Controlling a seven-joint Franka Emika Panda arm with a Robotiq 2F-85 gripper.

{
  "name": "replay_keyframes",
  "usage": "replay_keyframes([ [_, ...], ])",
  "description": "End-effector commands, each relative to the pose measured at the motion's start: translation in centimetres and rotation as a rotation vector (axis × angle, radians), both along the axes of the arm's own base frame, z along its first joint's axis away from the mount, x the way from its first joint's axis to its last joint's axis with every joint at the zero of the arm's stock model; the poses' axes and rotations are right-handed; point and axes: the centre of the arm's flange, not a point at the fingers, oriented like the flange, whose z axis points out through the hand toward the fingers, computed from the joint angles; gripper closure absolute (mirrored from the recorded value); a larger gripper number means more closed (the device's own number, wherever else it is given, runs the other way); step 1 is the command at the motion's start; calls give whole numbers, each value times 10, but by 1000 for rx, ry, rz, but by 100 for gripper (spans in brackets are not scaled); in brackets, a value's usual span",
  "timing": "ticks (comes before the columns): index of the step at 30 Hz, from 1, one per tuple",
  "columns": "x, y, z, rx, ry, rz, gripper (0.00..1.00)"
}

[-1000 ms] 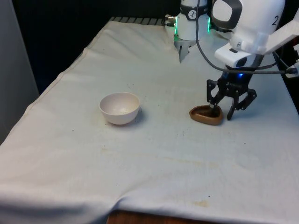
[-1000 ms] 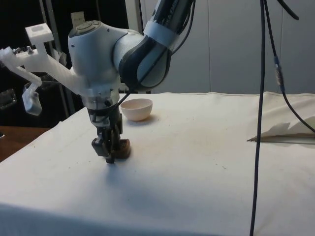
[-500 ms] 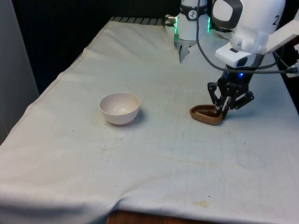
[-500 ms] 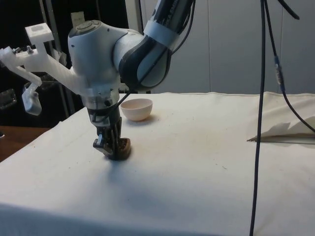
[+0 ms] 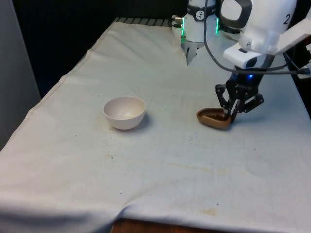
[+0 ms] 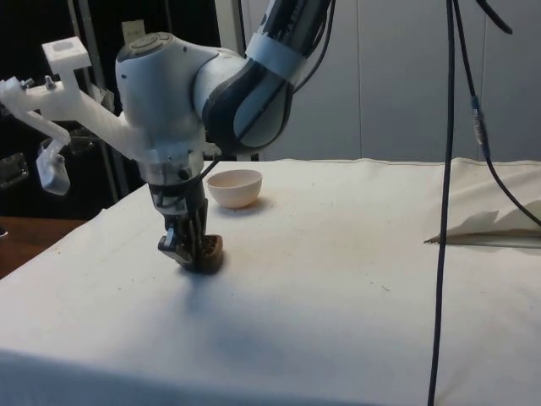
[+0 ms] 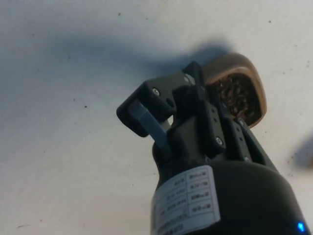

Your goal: Pour the coffee beans from the cup into the bowl.

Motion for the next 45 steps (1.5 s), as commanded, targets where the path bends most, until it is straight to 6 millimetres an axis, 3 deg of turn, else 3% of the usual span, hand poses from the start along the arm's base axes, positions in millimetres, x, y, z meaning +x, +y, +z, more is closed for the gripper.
replay_keyframes([
  [1,-1,-1,6,2,2,-4,98],
  [2,1,0,3,-2,-3,-1,98],
  [28,13,-7,104,-49,-28,-35,98],
  [40,20,-9,138,-76,-46,-47,98],
  [45,24,-21,155,-70,-41,-53,98],
])
